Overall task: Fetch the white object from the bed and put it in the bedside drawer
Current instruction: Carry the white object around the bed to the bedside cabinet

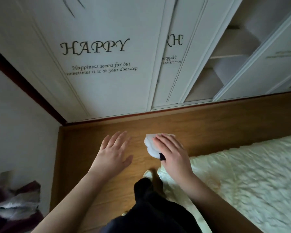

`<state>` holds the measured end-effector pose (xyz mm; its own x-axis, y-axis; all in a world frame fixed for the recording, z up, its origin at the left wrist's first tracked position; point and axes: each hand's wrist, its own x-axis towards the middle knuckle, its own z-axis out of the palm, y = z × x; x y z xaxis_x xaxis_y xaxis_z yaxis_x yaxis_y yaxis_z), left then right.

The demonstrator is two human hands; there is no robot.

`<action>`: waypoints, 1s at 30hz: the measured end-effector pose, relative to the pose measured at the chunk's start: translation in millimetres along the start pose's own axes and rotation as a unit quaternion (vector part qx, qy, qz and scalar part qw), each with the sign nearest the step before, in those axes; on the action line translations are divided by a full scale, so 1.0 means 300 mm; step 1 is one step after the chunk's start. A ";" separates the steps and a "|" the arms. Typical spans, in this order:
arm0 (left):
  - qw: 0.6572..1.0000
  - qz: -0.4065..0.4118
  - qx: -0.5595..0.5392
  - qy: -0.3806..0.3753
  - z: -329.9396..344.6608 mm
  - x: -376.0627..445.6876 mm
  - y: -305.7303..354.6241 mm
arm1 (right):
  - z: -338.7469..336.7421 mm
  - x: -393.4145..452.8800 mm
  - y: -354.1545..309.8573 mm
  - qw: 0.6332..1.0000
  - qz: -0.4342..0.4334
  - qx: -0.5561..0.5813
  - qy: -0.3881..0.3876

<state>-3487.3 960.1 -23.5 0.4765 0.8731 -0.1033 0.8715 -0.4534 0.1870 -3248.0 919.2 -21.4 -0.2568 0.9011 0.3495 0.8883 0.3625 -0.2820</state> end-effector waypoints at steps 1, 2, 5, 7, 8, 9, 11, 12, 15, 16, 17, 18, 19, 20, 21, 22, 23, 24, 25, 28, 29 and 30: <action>1.000 0.009 0.008 -0.010 0.008 0.068 -0.006 | 0.016 0.041 0.045 1.000 0.004 0.000 0.002; 0.999 0.018 0.017 -0.024 0.012 0.135 -0.011 | 0.031 0.083 0.093 1.000 0.008 0.001 0.003; 0.998 0.034 0.026 -0.050 -0.001 0.349 -0.023 | 0.056 0.195 0.223 1.000 0.026 0.000 -0.003; 0.997 0.046 0.019 -0.051 -0.048 0.481 -0.016 | 0.056 0.270 0.296 0.999 0.039 0.004 -0.022; 0.997 0.057 0.017 -0.044 -0.077 0.542 -0.010 | 0.053 0.307 0.329 0.999 0.043 0.005 -0.023; 0.996 0.076 0.020 -0.034 -0.108 0.596 -0.002 | 0.049 0.343 0.362 0.999 0.043 0.004 -0.015; 0.992 0.122 0.028 -0.016 -0.165 0.700 0.017 | 0.040 0.410 0.425 0.999 0.036 -0.005 0.010; 0.991 0.133 0.030 -0.011 -0.188 0.749 0.024 | 0.035 0.438 0.458 0.999 0.036 -0.010 0.020; 0.990 0.136 0.027 -0.030 -0.217 0.903 0.036 | 0.031 0.507 0.553 0.997 0.059 -0.027 0.041; 0.988 0.146 0.035 -0.035 -0.218 0.959 0.036 | 0.037 0.528 0.586 0.996 0.074 -0.035 0.044; 0.985 0.161 0.047 -0.037 -0.217 1.014 0.033 | 0.048 0.549 0.618 0.994 0.090 -0.042 0.046; 0.982 0.178 0.056 -0.038 -0.218 1.070 0.030 | 0.060 0.574 0.646 0.992 0.106 -0.048 0.047; 0.979 0.195 0.052 -0.035 -0.219 1.126 0.024 | 0.073 0.603 0.673 0.990 0.121 -0.056 0.045; 0.976 0.214 0.039 -0.030 -0.221 1.181 0.015 | 0.083 0.635 0.699 0.987 0.139 -0.065 0.040; 0.971 0.235 0.024 -0.031 -0.224 1.234 0.003 | 0.092 0.668 0.720 0.984 0.159 -0.075 0.033; 0.965 0.259 0.019 -0.030 -0.226 1.287 -0.011 | 0.100 0.701 0.735 0.980 0.179 -0.080 0.029; 0.958 0.283 0.021 -0.023 -0.228 1.340 -0.019 | 0.104 0.732 0.748 0.977 0.198 -0.076 0.030; 0.953 0.302 0.025 -0.019 -0.235 1.388 -0.022 | 0.107 0.761 0.758 0.974 0.214 -0.069 0.039; 0.948 0.317 0.027 -0.021 -0.242 1.435 -0.021 | 0.107 0.791 0.769 0.971 0.226 -0.064 0.052; 0.929 0.366 0.036 -0.038 -0.255 1.573 0.010 | 0.089 0.850 0.821 0.959 0.259 -0.087 0.072; 0.923 0.382 0.034 -0.041 -0.257 1.615 0.029 | 0.078 0.855 0.838 0.954 0.274 -0.097 0.073; 0.915 0.398 0.031 -0.047 -0.259 1.656 0.056 | 0.064 0.852 0.858 0.948 0.291 -0.105 0.078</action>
<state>-3245.1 1400.3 4.1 0.9691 0.2429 -0.0419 0.2464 -0.9514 0.1845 -3092.2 1247.5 -21.9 0.3453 0.8819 0.3211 0.9226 -0.2563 -0.2884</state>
